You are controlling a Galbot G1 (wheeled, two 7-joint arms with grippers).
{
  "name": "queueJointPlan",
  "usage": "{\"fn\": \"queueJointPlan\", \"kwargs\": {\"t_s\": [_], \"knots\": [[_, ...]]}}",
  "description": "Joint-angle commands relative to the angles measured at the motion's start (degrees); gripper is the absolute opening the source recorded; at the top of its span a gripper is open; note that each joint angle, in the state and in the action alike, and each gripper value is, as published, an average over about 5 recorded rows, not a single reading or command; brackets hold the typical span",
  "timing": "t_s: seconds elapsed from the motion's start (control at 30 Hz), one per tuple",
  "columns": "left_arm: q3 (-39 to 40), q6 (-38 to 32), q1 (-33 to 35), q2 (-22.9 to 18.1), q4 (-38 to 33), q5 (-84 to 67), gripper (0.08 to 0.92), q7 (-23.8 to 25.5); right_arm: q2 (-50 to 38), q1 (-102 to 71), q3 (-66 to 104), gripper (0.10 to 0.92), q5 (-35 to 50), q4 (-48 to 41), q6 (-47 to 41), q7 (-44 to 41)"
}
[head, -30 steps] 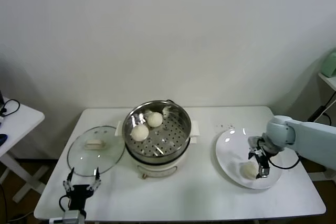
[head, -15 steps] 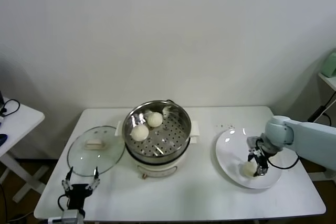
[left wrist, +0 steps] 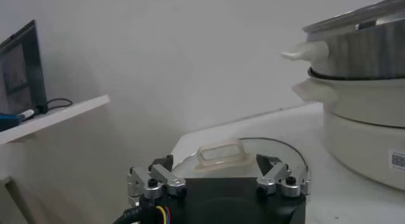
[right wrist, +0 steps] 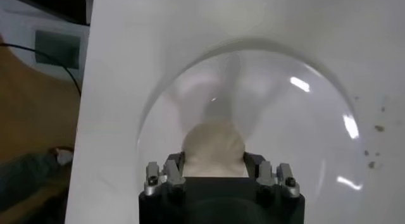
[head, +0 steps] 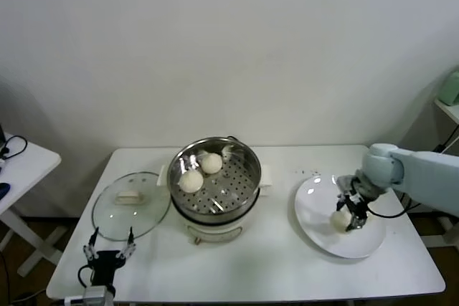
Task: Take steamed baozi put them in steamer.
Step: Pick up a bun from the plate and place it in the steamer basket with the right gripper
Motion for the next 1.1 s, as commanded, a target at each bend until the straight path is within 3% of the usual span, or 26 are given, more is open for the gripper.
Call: {"fn": "queueJointPlan", "kwargs": {"t_s": [0.03,0.43,0.67,1.1], "knots": [[-0.04,0.06,-0.12,-0.05,0.05,0.19,0.823,0.03,6.42,26.36,-10.93,0.637,5.26,5.98,5.71,-2.8],[-0.17,0.06,-0.14,-0.13,0.06,0.45,0.823,0.04,17.17,32.77,0.06,0.636,3.87,17.49,11.63,0.09],[-0.15,0.01,-0.1,-0.41,-0.02,0.51,0.823,-0.01,24.32,27.01,5.36,0.631,-1.96,21.05,16.57,3.6],[-0.18,-0.07,-0.2,-0.85,0.22,0.74,0.823,-0.04,33.72,9.74,7.1,0.61,-22.48,11.8,26.37,8.06]]}}
